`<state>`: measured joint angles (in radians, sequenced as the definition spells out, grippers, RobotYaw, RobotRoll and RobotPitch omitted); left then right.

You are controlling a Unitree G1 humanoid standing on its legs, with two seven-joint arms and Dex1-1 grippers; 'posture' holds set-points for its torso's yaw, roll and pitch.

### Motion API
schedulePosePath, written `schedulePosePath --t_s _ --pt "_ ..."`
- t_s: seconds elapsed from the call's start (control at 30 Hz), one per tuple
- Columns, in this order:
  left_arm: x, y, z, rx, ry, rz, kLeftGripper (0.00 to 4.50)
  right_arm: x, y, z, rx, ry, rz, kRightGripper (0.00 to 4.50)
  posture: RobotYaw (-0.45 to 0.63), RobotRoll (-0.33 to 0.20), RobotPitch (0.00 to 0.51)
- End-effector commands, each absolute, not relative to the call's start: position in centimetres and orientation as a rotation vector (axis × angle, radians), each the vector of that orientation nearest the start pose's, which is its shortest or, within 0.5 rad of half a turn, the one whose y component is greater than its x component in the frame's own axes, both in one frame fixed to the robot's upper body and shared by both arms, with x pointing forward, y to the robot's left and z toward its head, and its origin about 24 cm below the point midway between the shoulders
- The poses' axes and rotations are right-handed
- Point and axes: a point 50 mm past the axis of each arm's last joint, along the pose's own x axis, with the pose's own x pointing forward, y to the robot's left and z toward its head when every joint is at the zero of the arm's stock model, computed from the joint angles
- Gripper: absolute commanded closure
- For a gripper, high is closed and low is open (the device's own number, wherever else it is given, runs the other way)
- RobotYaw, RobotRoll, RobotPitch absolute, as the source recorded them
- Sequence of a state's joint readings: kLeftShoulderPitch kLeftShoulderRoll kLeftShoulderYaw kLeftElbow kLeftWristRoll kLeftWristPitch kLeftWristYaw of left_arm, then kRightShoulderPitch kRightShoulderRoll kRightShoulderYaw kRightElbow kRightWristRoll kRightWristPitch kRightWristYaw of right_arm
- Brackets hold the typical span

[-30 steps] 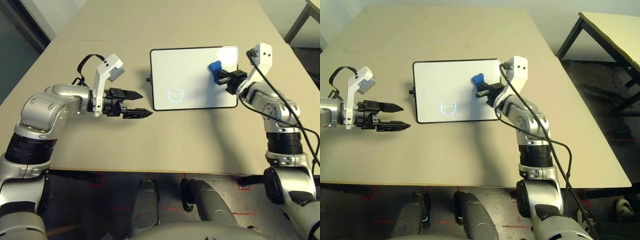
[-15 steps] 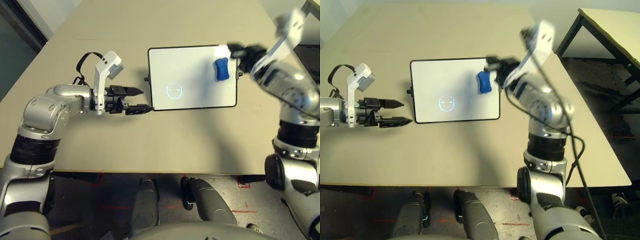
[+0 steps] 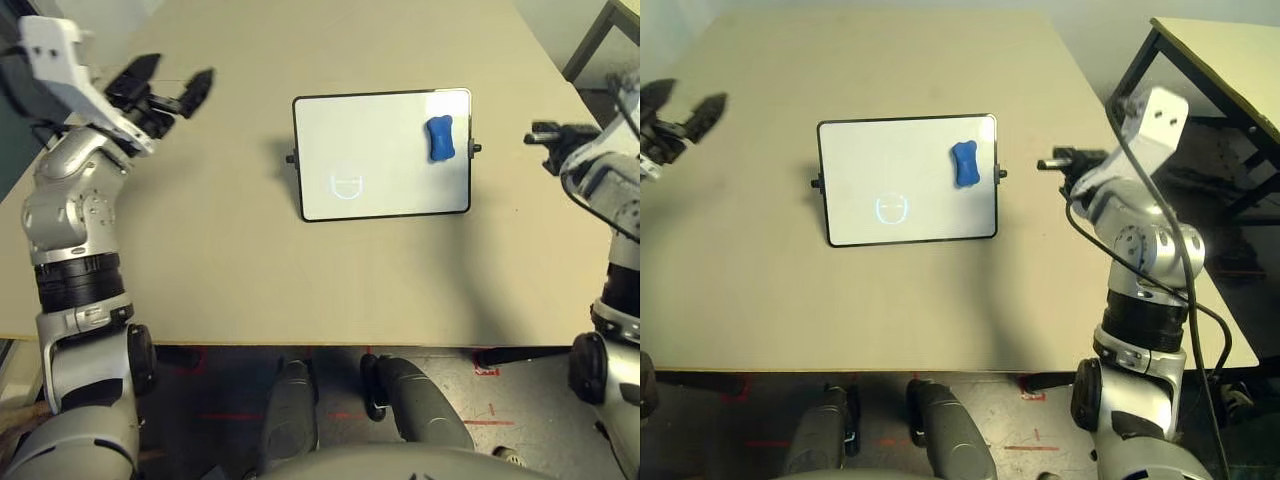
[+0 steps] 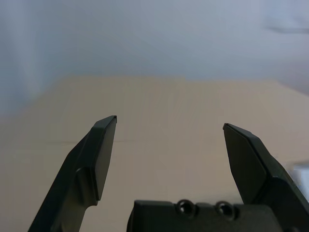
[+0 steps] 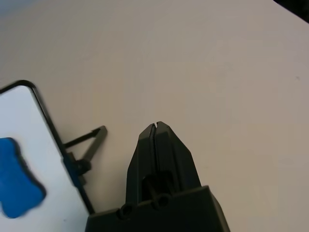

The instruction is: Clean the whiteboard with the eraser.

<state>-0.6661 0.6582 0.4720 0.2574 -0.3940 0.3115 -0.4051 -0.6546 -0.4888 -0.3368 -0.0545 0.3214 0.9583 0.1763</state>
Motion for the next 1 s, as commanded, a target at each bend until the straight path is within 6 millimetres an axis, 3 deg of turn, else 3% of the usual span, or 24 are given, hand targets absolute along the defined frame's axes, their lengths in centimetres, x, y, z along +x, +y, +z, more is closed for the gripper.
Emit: schedulePosePath --t_s 0.03,0.23,0.4,0.57,1.0 --pt "31.4 33.6 23.0 0.028 -0.291 0.076 0.00 32.8 -22.1 21.3 0.031 0.121 0.183 3.84 -0.06 0.000 0.140" --pt "31.5 34.9 20.2 -0.008 -0.202 0.174 0.00 33.0 -18.5 20.9 0.065 0.176 0.317 1.80 -0.07 0.000 0.154" --pt "31.7 34.2 19.4 -0.025 -0.183 0.166 0.00 33.5 -17.4 20.9 0.043 0.200 0.341 0.10 -0.06 0.000 0.155" --pt "31.7 33.6 19.0 -0.030 -0.175 0.147 0.00 33.6 -16.8 21.3 0.036 0.206 0.360 0.04 -0.05 0.000 0.153" --pt "30.9 33.2 19.0 -0.033 -0.175 0.146 0.00 35.0 -16.1 20.0 0.059 0.234 0.323 0.04 0.00 0.000 0.153"
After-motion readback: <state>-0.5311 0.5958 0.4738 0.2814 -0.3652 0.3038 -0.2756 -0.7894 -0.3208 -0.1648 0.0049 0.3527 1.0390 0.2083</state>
